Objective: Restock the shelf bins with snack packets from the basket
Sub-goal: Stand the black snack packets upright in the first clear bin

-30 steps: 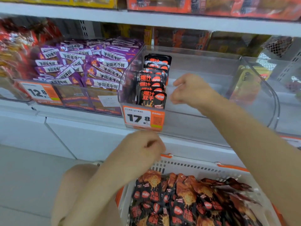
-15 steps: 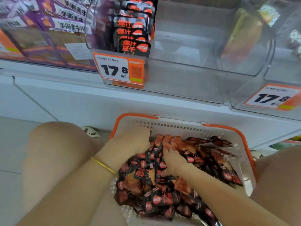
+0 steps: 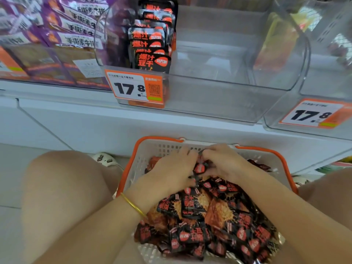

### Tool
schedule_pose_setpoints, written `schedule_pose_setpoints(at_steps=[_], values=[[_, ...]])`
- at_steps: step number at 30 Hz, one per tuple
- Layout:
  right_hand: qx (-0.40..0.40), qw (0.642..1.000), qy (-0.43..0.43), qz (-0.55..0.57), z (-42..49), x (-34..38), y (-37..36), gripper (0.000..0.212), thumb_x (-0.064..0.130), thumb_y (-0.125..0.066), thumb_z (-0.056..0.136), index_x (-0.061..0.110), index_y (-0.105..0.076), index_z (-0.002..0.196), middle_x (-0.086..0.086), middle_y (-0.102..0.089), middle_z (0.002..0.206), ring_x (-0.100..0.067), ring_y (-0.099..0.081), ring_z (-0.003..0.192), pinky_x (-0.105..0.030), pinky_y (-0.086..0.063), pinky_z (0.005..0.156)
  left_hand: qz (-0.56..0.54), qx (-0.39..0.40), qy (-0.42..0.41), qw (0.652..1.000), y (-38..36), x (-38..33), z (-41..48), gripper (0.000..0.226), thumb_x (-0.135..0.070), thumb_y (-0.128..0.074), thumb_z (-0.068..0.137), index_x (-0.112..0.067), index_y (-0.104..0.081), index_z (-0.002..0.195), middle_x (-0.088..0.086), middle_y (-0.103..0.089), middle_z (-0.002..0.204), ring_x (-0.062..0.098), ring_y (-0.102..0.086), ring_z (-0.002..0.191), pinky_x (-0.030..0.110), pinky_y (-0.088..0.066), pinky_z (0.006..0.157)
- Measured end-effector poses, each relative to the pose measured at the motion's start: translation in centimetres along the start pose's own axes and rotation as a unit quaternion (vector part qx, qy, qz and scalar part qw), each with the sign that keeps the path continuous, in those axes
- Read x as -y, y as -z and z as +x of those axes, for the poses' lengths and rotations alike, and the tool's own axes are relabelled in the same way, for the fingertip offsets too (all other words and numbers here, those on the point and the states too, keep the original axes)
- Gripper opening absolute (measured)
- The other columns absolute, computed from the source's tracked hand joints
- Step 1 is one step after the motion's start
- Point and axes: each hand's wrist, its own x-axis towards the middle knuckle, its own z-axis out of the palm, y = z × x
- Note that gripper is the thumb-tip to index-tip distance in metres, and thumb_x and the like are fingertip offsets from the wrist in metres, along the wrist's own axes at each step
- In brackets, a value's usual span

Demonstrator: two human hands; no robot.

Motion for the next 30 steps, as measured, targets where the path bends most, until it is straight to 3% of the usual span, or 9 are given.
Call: schedule_pose_setpoints(at_steps=[2, 5, 8, 11, 15, 20, 22, 25, 30], values=[[0.036, 0.997, -0.004, 0.069, -1.3, 0.9, 0.7, 0.027, 0.025, -0.052, 0.096, 0.001, -0.061, 0.105, -0.016, -0.066, 0.094, -0.027, -0.067, 0.084, -0.036, -0.058, 0.072, -0.040, -0.086, 0.005, 0.995, 2.0, 0.5, -0.5, 0.020, -0.023, -0.059, 0.089, -0.017, -0.045, 0.102, 0.002, -0.055, 0.105, 0.021, -0.057, 0.095, 0.029, -0.043, 0.070], [0.021, 0.994, 0.097, -0.038, -3.2, 2.1, 1.4, 0.058, 0.064, -0.057, 0.076, 0.022, -0.063, 0.116, 0.003, -0.066, 0.114, -0.013, -0.062, 0.106, -0.039, -0.052, 0.093, -0.196, -0.131, 0.059, 0.970, 5.6, 2.1, -1.6, 0.024, -0.011, -0.059, 0.086, -0.014, -0.054, 0.109, 0.004, -0.062, 0.098, 0.020, -0.058, 0.091, 0.031, -0.046, 0.078], [0.040, 0.972, 0.210, -0.097, -5.0, 5.1, 0.8, 0.016, 0.015, -0.069, 0.082, 0.016, -0.064, 0.098, -0.002, -0.070, 0.092, -0.009, -0.064, 0.078, -0.022, -0.054, 0.061, -0.344, -0.185, 0.044, 0.920, 9.5, 2.8, -3.1, 0.028, 0.000, -0.063, 0.082, -0.014, -0.057, 0.106, 0.007, -0.067, 0.092, 0.019, -0.063, 0.084, 0.028, -0.047, 0.074], [0.019, 0.949, 0.303, -0.083, -6.6, 11.2, 0.3, 0.013, -0.001, -0.066, 0.081, 0.009, -0.058, 0.077, -0.005, -0.066, 0.067, -0.010, -0.059, 0.054, -0.019, -0.048, 0.045, -0.443, -0.321, 0.016, 0.837, 12.7, 3.3, -3.7, 0.024, 0.002, -0.063, 0.085, -0.018, -0.056, 0.098, 0.009, -0.067, 0.087, 0.012, -0.063, 0.074, 0.027, -0.049, 0.069], [-0.077, 0.923, 0.374, -0.048, -5.3, 19.1, -0.1, 0.030, 0.002, -0.064, 0.086, 0.013, -0.045, 0.066, -0.004, -0.060, 0.060, -0.006, -0.058, 0.044, -0.023, -0.050, 0.044, -0.289, -0.529, 0.057, 0.796, 15.0, 5.6, -3.0, 0.021, 0.000, -0.054, 0.087, -0.012, -0.055, 0.104, -0.004, -0.058, 0.095, -0.001, -0.055, 0.082, 0.006, -0.040, 0.074], [-0.072, 0.932, 0.275, -0.224, 2.3, 21.0, -3.1, 0.032, 0.005, -0.070, 0.083, 0.012, -0.045, 0.064, -0.008, -0.056, 0.049, -0.007, -0.056, 0.037, -0.030, -0.053, 0.048, -0.121, -0.521, 0.102, 0.839, 13.5, 8.0, -1.3, 0.027, 0.002, -0.050, 0.081, -0.009, -0.067, 0.099, 0.005, -0.063, 0.100, 0.021, -0.054, 0.098, 0.019, -0.034, 0.080], [-0.075, 0.879, 0.257, -0.394, 5.1, 20.3, -4.7, 0.017, 0.025, -0.070, 0.085, 0.011, -0.061, 0.082, -0.008, -0.068, 0.076, -0.016, -0.065, 0.070, -0.022, -0.046, 0.060, -0.121, -0.521, 0.089, 0.840, 12.6, 8.2, -1.2, 0.025, 0.001, -0.049, 0.080, -0.007, -0.067, 0.095, 0.004, -0.062, 0.096, 0.021, -0.053, 0.097, 0.020, -0.034, 0.080], [-0.085, 0.803, 0.243, -0.538, 6.7, 20.3, -6.2, 0.040, 0.041, -0.058, 0.091, 0.015, -0.060, 0.122, -0.010, -0.062, 0.120, -0.023, -0.056, 0.100, -0.025, -0.042, 0.081, -0.150, -0.535, 0.079, 0.828, 12.0, 8.2, -1.4, 0.028, -0.002, -0.045, 0.078, -0.007, -0.066, 0.095, -0.006, -0.054, 0.094, 0.019, -0.052, 0.096, 0.022, -0.036, 0.081], [-0.101, 0.761, 0.266, -0.583, 2.8, 21.2, -5.3, 0.031, 0.040, -0.062, 0.088, 0.010, -0.064, 0.092, -0.004, -0.056, 0.078, -0.015, -0.046, 0.061, -0.024, -0.038, 0.056, -0.139, -0.579, 0.065, 0.800, 11.1, 6.5, -3.2, 0.027, -0.004, -0.043, 0.079, -0.011, -0.064, 0.094, -0.004, -0.060, 0.092, 0.014, -0.049, 0.090, 0.019, -0.035, 0.080]])
